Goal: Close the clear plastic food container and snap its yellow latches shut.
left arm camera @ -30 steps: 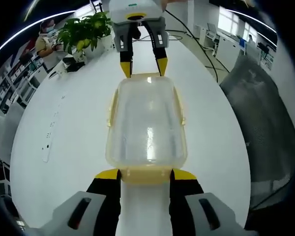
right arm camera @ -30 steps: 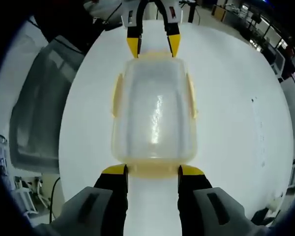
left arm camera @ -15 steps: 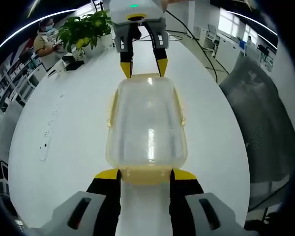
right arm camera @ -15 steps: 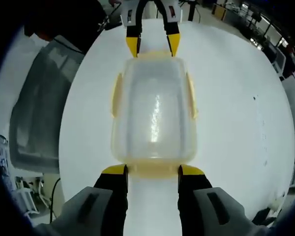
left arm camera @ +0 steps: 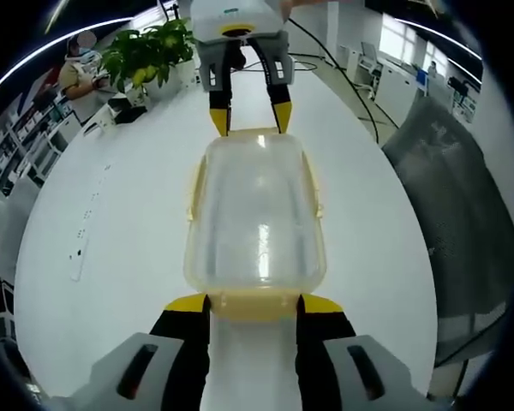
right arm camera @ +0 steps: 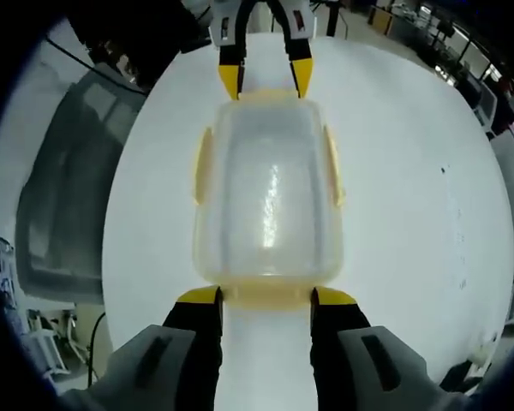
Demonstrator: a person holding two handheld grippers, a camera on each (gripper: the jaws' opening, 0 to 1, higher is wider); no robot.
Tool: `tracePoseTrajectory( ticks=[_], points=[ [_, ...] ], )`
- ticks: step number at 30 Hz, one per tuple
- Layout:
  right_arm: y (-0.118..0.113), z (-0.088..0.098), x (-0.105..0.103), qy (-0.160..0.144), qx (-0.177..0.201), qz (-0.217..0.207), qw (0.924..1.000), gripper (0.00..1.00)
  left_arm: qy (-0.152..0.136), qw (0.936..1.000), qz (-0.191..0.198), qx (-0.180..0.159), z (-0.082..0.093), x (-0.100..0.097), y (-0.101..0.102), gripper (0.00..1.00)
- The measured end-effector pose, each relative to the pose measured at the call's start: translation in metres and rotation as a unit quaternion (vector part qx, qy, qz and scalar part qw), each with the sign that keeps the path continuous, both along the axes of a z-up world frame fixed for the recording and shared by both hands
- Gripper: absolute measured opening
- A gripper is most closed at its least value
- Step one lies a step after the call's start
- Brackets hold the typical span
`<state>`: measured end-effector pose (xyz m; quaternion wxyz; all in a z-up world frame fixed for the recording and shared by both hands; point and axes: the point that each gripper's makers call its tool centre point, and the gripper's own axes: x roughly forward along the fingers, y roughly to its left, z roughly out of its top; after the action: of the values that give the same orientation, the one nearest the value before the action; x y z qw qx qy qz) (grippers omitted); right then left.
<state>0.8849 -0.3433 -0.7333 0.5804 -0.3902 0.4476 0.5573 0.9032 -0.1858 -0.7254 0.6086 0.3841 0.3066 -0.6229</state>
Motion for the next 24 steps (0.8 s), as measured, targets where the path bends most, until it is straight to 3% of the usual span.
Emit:
tracePoseTrajectory(
  ticks=[5,9,12,24],
  points=[
    [-0.003,-0.002,0.0,0.006,-0.001,-0.013,0.9999,0.39,-0.006,0.9999,-0.01,0.002,-0.001,-0.002,0.001,0.34],
    [-0.006,0.0,-0.001,0.01,0.0,-0.031,0.9995,0.48,-0.005,0.9999,-0.011,0.005,-0.001,-0.004,0.003,0.39],
    [-0.008,0.005,-0.003,0.013,0.004,-0.037,0.9992,0.42,-0.005,0.9999,-0.012,0.005,0.002,-0.005,0.003,0.39],
    [-0.011,0.018,-0.008,0.005,0.009,-0.051,0.9987,0.39,-0.013,0.9999,-0.01,0.003,0.015,-0.004,0.002,0.36]
  ],
)
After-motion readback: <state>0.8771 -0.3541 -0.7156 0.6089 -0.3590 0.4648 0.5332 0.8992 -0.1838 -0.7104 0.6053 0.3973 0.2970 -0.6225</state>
